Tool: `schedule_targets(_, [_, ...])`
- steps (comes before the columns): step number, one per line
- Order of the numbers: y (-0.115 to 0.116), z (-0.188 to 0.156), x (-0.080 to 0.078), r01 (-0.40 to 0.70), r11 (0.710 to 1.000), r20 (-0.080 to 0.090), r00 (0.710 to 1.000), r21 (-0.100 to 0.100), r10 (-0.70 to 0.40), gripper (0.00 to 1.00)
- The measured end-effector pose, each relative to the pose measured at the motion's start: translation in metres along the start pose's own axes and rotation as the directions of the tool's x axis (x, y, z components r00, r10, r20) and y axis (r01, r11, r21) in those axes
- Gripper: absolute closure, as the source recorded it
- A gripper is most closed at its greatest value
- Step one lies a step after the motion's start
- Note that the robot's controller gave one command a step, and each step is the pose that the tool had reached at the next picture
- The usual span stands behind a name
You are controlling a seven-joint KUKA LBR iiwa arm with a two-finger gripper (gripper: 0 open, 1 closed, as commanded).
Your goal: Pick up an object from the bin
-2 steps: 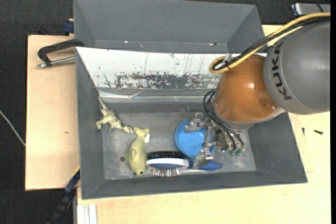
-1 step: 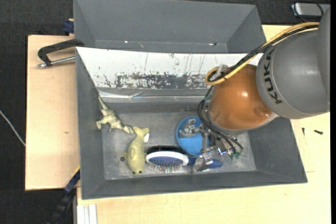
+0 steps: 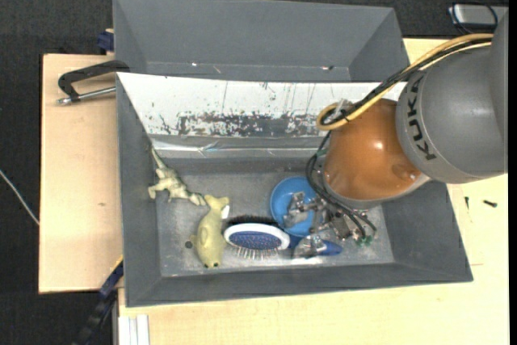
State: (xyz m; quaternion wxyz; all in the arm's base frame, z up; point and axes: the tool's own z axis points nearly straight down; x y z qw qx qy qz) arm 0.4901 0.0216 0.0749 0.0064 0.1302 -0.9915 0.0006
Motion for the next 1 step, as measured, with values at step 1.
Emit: schedule_targets(1, [0.0068,-0.1372,-0.0094,-0.040,0.999,0.025,0.999,0.001,0.040,1.00])
